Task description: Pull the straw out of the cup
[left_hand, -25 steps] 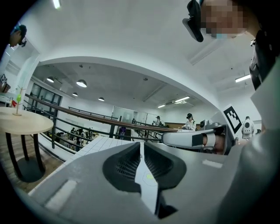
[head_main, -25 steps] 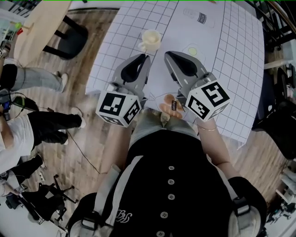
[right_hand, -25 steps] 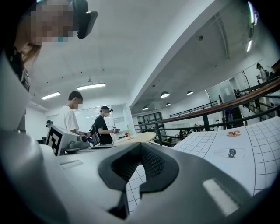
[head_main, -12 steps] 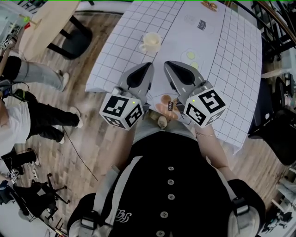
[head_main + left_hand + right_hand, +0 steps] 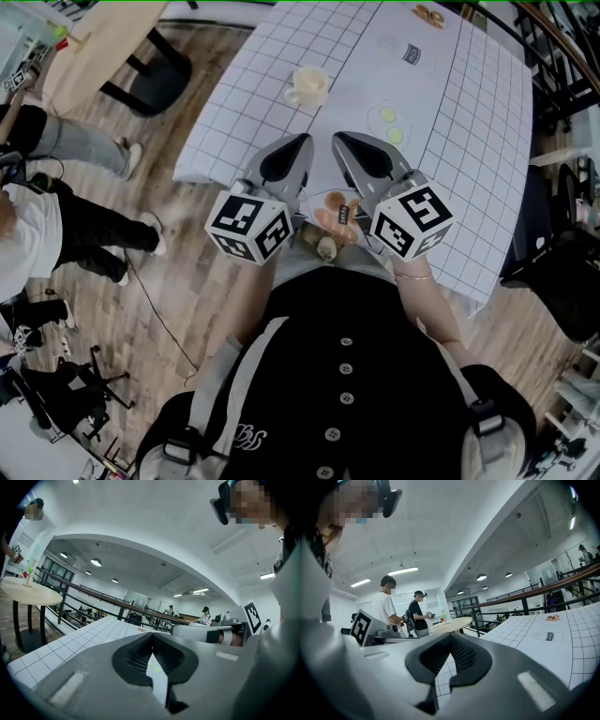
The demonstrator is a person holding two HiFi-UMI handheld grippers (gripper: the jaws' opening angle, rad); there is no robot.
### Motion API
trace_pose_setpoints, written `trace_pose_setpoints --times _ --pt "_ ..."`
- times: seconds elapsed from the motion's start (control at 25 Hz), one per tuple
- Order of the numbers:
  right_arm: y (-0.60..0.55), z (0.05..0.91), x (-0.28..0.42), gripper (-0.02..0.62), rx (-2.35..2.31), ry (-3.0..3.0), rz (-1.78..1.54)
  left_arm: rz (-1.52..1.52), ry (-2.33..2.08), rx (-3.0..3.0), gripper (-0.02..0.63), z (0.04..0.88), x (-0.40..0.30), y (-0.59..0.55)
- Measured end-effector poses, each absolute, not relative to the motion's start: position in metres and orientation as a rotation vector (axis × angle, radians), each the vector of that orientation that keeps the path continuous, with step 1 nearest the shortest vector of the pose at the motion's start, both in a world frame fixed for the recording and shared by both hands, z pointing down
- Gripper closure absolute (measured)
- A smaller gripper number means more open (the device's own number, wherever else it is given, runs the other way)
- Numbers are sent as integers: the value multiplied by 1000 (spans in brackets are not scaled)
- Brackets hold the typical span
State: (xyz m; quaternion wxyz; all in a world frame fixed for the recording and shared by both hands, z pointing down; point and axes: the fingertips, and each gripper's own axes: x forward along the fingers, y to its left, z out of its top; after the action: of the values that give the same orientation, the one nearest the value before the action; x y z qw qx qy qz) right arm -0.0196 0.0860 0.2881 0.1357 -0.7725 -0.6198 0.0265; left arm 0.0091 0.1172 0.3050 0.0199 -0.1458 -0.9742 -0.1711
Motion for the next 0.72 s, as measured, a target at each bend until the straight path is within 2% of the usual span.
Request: trace_pose_setpoints --times 0.72 --pt "88 293 -17 595 -2239 -1783 46 -562 -2997 -447 607 313 8 117"
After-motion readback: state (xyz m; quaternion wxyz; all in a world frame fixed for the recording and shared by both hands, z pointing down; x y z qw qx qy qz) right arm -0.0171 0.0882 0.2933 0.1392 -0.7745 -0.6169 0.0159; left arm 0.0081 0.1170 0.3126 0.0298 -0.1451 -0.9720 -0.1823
